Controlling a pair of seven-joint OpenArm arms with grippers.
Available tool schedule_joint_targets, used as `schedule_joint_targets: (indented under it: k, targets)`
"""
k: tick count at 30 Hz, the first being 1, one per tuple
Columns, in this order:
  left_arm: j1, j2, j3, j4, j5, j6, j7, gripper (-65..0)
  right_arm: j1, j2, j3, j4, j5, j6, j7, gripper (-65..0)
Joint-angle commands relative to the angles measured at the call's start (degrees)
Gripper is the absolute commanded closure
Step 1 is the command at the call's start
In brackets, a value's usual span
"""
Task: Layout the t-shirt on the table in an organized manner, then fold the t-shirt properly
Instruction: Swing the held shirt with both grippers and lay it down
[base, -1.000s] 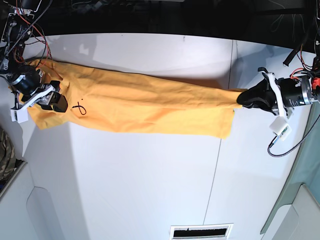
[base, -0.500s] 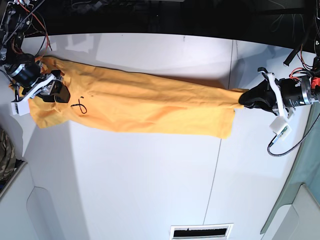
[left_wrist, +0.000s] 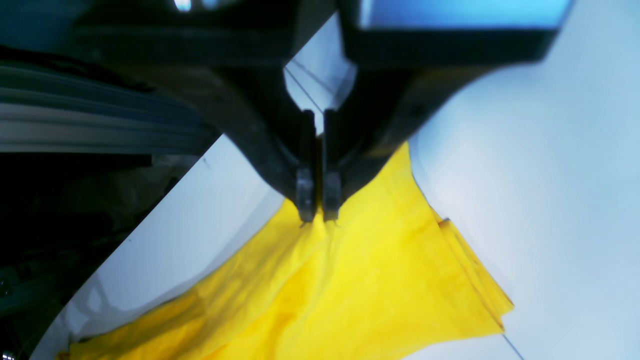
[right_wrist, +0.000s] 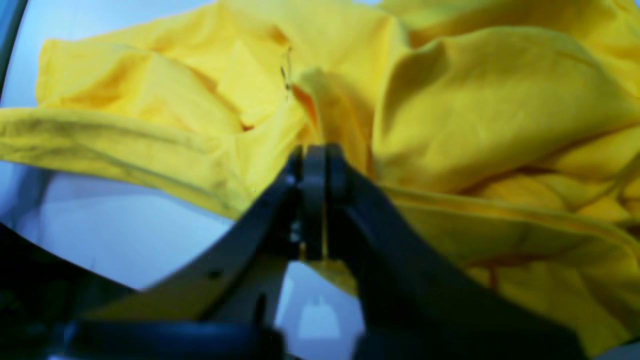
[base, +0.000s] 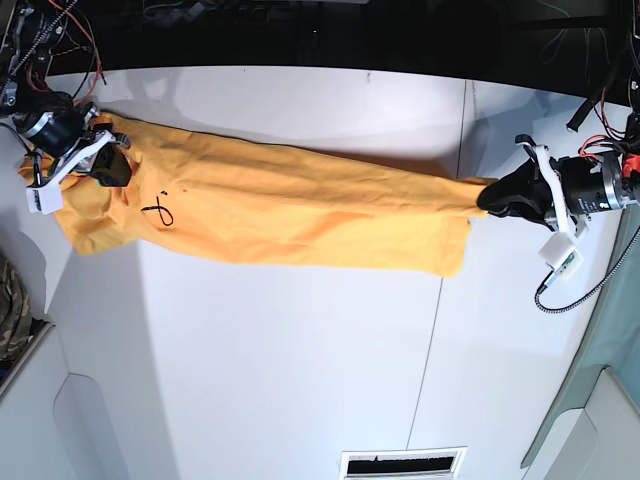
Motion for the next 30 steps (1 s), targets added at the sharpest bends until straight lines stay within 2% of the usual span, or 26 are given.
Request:
schedule_joint_targets:
  k: [1, 5, 9, 13, 15, 17, 19, 23, 27, 30]
  targets:
    - [-0.5, -1.1, -0.7, 0.7, -1.1, -0.3, -1.4, 0.0, 0.4, 0.8, 0.3, 1.0, 0.9, 0.4, 1.8, 0.0]
    - [-0.5, -1.1, -0.7, 0.7, -1.7, -0.3, -3.0, 0.0, 0.6, 0.8, 0.3, 1.1, 1.7, 0.4, 2.2, 0.0]
    - [-0.3, -1.1, -2.9, 3.2, -4.1, -0.3, -2.1, 0.0, -0.5, 0.8, 1.8, 3.7, 4.3, 0.5, -1.1, 0.0]
    - [1.9, -1.1, -11.2, 11.3, -6.4, -0.3, -1.9, 0.0, -5.6, 0.8, 6.6, 12.6, 6.9, 0.8, -0.3, 0.0]
    - [2.2, -1.1, -15.5, 14.4, -6.4, -0.3, -2.0, 0.0, -6.9, 0.9, 9.1, 17.1, 6.9, 0.8, 1.6, 0.0]
    - [1.7, -1.1, -18.0, 15.0, -6.3, -0.3, -4.4, 0.0, -6.0, 1.3, 10.3, 19.6, 5.9, 0.8, 5.3, 0.0]
    - [-0.3, -1.1, -17.9, 14.4, -5.8, -0.3, -6.2, 0.0, -2.5, 2.4, 10.1, 19.3, 3.7, 0.6, 7.5, 0.0]
    - [-7.5, -1.1, -14.0, 10.2, -2.1, -0.3, -8.7, 0.0, 8.7, 5.0, 7.4, 14.7, 0.8, 0.6, 7.7, 0.0]
    - [-17.4, -1.0, -5.9, -0.4, 4.9, -0.3, -13.5, 0.0, 22.4, 7.6, 0.8, 4.2, -5.9, 0.3, 12.3, 0.0]
    - [-26.0, 0.1, 1.1, -11.6, 12.3, -0.3, -18.4, 0.0, 34.1, 8.3, -5.4, -7.9, -12.6, 0.2, 15.7, 0.0]
